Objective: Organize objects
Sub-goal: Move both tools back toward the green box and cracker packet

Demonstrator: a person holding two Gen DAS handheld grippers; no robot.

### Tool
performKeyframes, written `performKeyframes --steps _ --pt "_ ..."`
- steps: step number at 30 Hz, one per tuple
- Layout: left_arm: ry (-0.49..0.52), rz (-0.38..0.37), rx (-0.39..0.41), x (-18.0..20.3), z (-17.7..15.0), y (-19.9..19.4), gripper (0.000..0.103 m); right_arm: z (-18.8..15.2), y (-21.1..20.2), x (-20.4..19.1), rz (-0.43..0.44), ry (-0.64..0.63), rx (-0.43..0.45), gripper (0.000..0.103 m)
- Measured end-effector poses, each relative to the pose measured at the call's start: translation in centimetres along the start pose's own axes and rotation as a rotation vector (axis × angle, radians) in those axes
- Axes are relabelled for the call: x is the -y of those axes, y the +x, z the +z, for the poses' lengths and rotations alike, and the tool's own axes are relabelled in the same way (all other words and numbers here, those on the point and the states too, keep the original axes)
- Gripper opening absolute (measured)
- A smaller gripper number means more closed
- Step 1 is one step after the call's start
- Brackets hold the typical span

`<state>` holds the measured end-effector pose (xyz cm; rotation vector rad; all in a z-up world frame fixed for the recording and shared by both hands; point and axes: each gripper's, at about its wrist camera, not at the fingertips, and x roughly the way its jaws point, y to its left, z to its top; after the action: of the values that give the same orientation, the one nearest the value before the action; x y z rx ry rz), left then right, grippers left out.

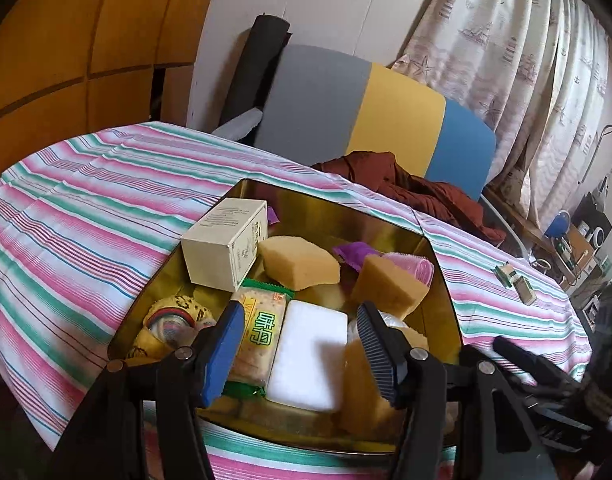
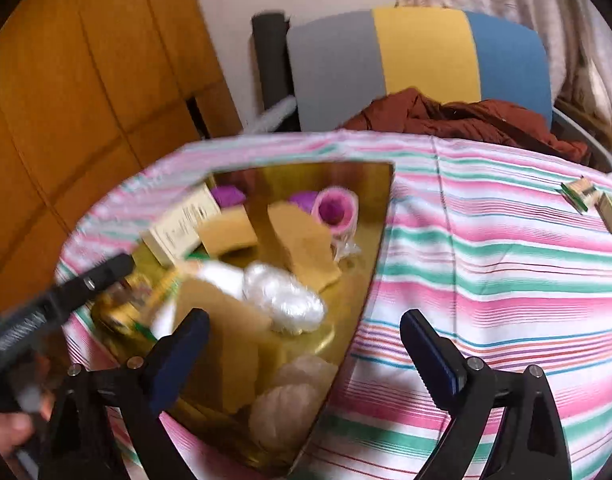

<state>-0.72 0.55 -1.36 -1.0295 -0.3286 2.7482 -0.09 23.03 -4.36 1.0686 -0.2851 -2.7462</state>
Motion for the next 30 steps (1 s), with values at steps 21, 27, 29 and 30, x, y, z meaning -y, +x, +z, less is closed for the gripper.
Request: performKeyframes --steps 21,27,29,30 --pt "0.339 -0.33 -0.192 18.1 -2.9 3.2 0.077 -1.8 -5.4 19.6 -0.3 0.253 0.028 0.097" --pt "0.444 -0.381 -0.272 23.3 -5.0 5.3 0.077 -0.9 -6.2 26.3 -0.394 0.303 0.069 0.096" --pt "0.456 -0.392 -0.301 24.3 -5.6 6.0 0.077 0.1 -6.4 28.8 -0.42 0.321 0.081 0.094" --pt "0.462 -0.393 -0.312 24.7 -6.0 6.2 0.077 0.7 -6.4 30.0 -0.435 0.33 0.087 0.093"
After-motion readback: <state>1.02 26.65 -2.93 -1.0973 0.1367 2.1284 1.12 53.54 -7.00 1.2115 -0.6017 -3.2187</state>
